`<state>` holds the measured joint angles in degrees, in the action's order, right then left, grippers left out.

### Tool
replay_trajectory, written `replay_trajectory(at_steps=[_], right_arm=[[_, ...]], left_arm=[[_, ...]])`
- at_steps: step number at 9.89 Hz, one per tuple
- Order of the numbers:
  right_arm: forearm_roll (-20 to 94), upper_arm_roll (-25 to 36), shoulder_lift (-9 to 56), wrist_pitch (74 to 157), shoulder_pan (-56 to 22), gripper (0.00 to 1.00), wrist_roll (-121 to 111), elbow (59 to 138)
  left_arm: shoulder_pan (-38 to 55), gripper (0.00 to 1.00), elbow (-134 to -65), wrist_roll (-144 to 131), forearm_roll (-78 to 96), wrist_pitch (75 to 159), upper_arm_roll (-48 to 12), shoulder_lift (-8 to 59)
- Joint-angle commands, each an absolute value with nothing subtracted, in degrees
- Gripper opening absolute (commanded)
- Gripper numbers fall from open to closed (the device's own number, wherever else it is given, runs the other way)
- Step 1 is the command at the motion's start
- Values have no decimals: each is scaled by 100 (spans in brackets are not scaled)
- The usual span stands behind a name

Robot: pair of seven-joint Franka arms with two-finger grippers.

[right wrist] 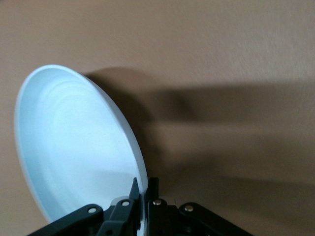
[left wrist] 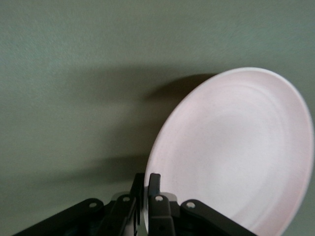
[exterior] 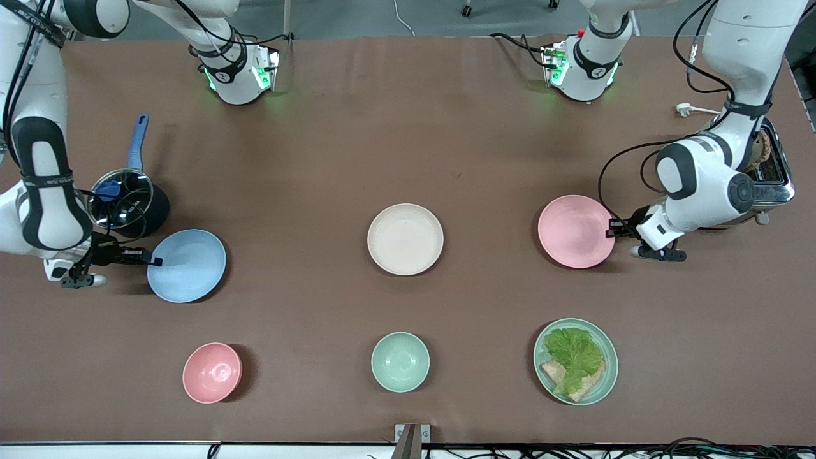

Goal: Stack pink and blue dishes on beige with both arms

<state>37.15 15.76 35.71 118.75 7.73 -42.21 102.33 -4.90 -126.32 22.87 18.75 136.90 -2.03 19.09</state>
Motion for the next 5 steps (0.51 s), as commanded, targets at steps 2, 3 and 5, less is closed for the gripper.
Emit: replay_trajectory(at_steps=[2, 3, 5], right_arm=[[2860, 1696, 3463, 10621, 712, 1, -3062, 9092], [2674, 1696, 3454, 10156, 686, 1, -2858, 8722], [2410, 1688, 3262, 9556, 581, 1, -2323, 8246]], left_arm=[[-527, 0, -12314, 2041, 1951, 12876, -769, 1294], [-527, 0, -12218, 1465, 1942, 12893, -1217, 1292], [-501, 0, -12068, -106, 1864, 13548, -2394, 1720]])
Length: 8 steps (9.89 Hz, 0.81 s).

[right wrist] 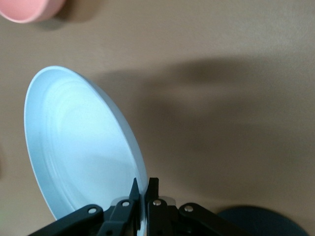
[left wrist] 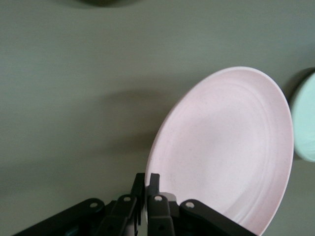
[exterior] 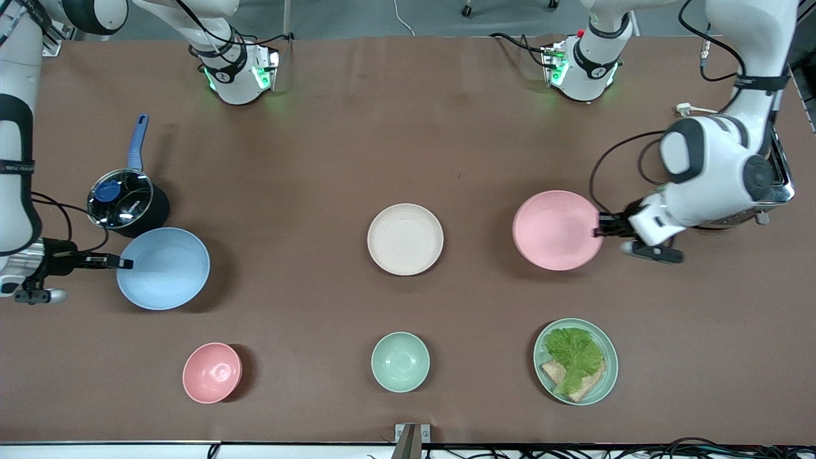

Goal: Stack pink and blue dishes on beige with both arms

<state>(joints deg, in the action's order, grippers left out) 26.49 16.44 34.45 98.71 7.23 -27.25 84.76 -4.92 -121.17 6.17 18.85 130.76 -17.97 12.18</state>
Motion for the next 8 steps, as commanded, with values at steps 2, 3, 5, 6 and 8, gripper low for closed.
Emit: replay_trajectory(at_steps=[2, 3, 5, 6, 8], right_arm=[[2058, 1635, 2789, 9440, 222, 1, -1437, 8279], [2057, 1617, 2647, 9292, 28, 1, -1059, 8305], [2048, 1128, 2244, 9333, -114, 1, -215, 8664], [2048, 847, 2076, 9438, -114, 1, 163, 8831], [2039, 161, 1698, 9928, -114, 1, 841, 9453]], left_arm=[[-396, 0, -11727, -1365, 1646, 14481, -3161, 2448], [-335, 0, -11490, -2215, 1000, 14537, -3347, 2774], [-45, 0, -10788, -4262, -677, 14537, -3612, 3660], [43, 1, -10628, -5115, -1521, 14528, -3786, 3970], [131, 1, -10582, -6139, -2387, 14528, -3964, 4148]])
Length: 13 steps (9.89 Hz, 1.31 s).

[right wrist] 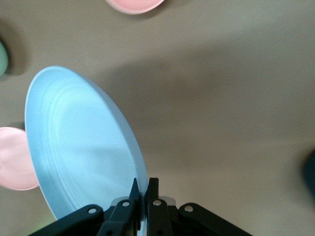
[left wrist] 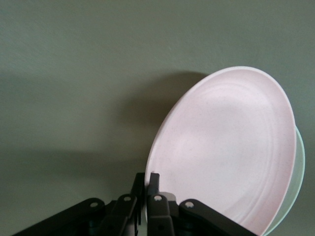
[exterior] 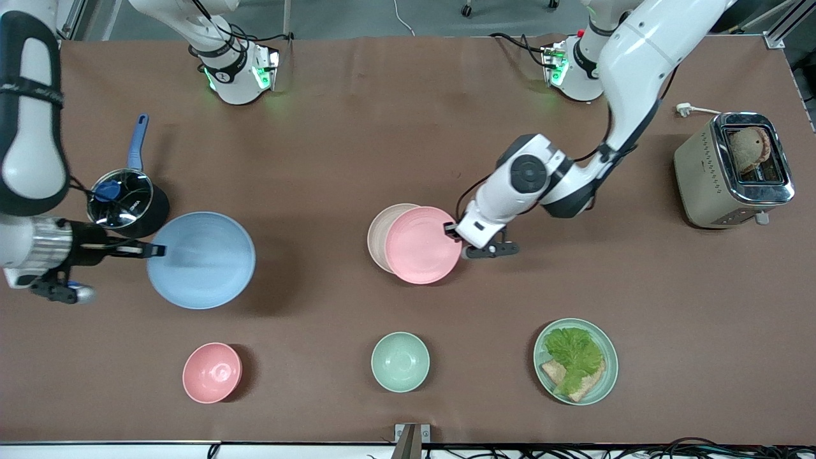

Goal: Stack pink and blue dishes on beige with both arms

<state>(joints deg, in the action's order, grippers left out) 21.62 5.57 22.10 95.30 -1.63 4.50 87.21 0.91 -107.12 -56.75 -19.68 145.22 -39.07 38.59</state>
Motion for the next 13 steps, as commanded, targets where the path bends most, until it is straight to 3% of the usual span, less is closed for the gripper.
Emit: replay_trajectory(at_steps=[1, 2, 3, 4, 5, 7, 10, 13], right_arm=[[2039, -85, 1540, 10236, -114, 1, 1018, 9796], [2039, -331, 1434, 10396, -114, 1, 1133, 10043], [2048, -569, 1407, 10450, -106, 1, 1282, 10185], [2057, -858, 1406, 10459, -105, 1, 1527, 10230], [2057, -1166, 1424, 10590, -105, 1, 1825, 10344], [2127, -1641, 1459, 11194, -114, 1, 2126, 10721], [2136, -2424, 1887, 12765, -280, 1, 2775, 11083], [2101, -2452, 2521, 13893, -729, 1, 2997, 11100]], left_arm=[[219, 6, -10599, -6335, -2521, 14494, -3973, 4140], [255, 31, -10626, -6511, -2531, 14397, -3990, 4096], [272, 70, -10626, -6617, -2557, 14266, -4077, 4061], [255, 91, -10696, -6592, -2645, 13908, -4096, 3887], [220, 100, -10836, -6409, -2645, 13478, -4104, 3589], [167, 100, -10960, -5961, -2637, 12660, -4026, 2887], [132, 100, -10942, -4436, -1824, 12630, -3027, 2007], [149, 100, -10907, -2546, -881, 12569, -1876, 1154]])
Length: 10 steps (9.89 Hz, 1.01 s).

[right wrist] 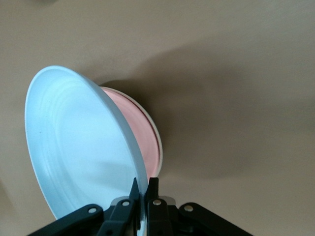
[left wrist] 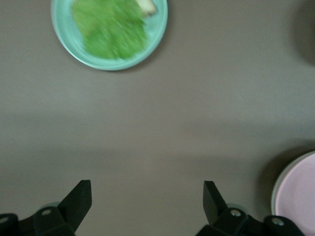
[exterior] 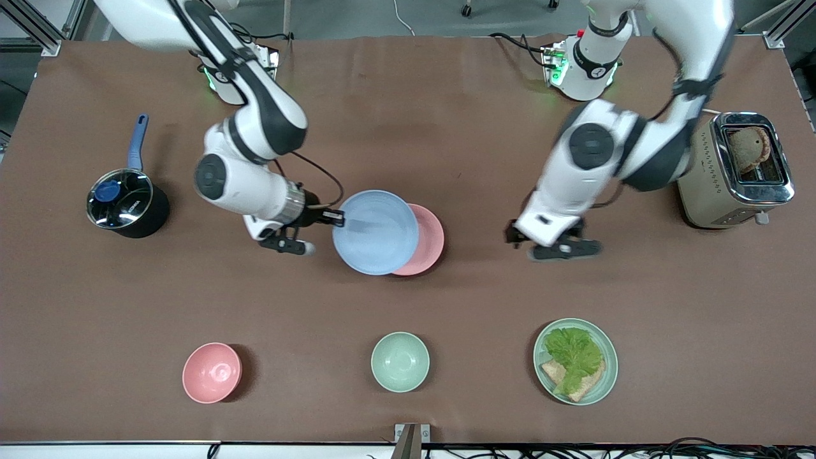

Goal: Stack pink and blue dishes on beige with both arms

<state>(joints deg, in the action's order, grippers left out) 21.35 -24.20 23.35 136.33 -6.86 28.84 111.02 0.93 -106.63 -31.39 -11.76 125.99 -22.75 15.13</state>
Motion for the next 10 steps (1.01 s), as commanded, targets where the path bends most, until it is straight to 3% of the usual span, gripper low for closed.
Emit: replay_trajectory(at_steps=[1, 3, 7, 9, 10], right_arm=[[2101, -2452, 2583, 14070, -843, 2, 2997, 11161], [2101, -2452, 2689, 14509, -957, 3, 2997, 11372], [2101, -2531, 2760, 14730, -1046, 4, 3110, 11505], [2101, -2540, 2760, 14783, -1134, 4, 3164, 11540], [2101, -2540, 2768, 14783, -1134, 9, 3147, 11540]], left_arm=[[141, 100, -10872, -2027, -644, 12534, -1628, 925], [123, 100, -10776, -1243, -571, 12105, -1162, 380], [123, 100, -9950, 113, -274, 10024, -310, -244], [132, 100, -9915, 622, -229, 9688, 68, -579], [132, 100, -9557, 615, -229, 9468, 149, -537]])
